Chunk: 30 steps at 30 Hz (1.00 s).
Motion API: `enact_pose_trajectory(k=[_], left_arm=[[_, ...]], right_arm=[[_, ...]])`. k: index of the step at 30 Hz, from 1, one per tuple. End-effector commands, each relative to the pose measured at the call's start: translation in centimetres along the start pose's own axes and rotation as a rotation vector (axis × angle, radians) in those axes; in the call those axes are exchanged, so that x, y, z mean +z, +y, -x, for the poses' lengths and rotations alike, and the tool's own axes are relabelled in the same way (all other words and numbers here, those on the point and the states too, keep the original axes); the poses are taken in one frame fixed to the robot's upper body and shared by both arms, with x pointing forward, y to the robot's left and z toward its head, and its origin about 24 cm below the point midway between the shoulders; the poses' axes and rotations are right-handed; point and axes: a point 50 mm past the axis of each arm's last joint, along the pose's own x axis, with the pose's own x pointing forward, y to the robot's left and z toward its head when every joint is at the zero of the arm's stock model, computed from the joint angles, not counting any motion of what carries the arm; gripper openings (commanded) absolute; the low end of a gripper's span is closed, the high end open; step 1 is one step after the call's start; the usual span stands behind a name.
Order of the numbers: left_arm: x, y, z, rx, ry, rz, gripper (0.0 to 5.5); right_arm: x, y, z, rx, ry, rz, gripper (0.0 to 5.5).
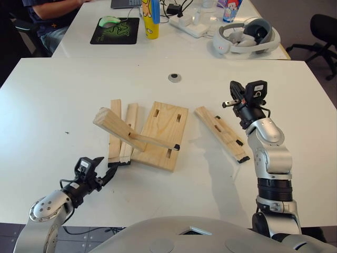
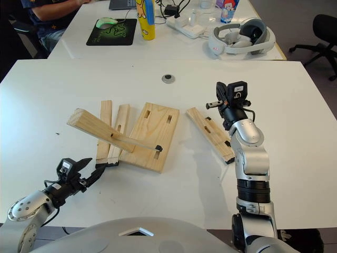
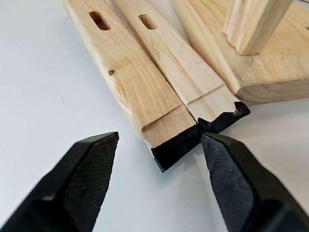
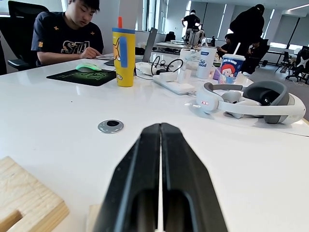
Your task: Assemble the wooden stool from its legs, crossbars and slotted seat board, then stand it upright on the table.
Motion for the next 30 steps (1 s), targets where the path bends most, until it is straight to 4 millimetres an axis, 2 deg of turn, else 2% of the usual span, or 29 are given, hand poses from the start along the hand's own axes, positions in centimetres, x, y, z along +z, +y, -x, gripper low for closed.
enact_pose_trajectory(k=[1, 4, 11, 14, 25, 30], left_arm=[[-0.8, -0.1, 0.0, 0.015, 0.04, 0.003, 3.15], [-1.1, 0.1, 0.0, 0.036, 0.048, 0.004, 3.15], [-1.0, 3.1, 0.3, 0.21, 0.03, -0.004, 3.15], [-0.7, 3.8, 0.4, 0.238, 0.018, -0.016, 3.15], [3.6, 4.6, -0.2, 0.204, -0.126, -0.109, 3.15], [3.4, 4.9, -1.2, 0.125, -0.078, -0.124, 3.15]], right_arm=[[0.2, 0.2, -0.2, 0.014, 0.001, -0.002, 0.0], [0.2, 0.2, -0.2, 0.018, 0.002, -0.001, 0.0], [0.2, 0.3, -0.2, 0.028, 0.005, -0.002, 0.0], [0.2, 0.3, -0.1, 0.026, 0.006, -0.002, 0.0], [0.0, 0.4, 0.0, 0.017, 0.003, -0.006, 0.0], [-0.1, 0.6, 0.1, 0.014, 0.003, -0.011, 0.0]])
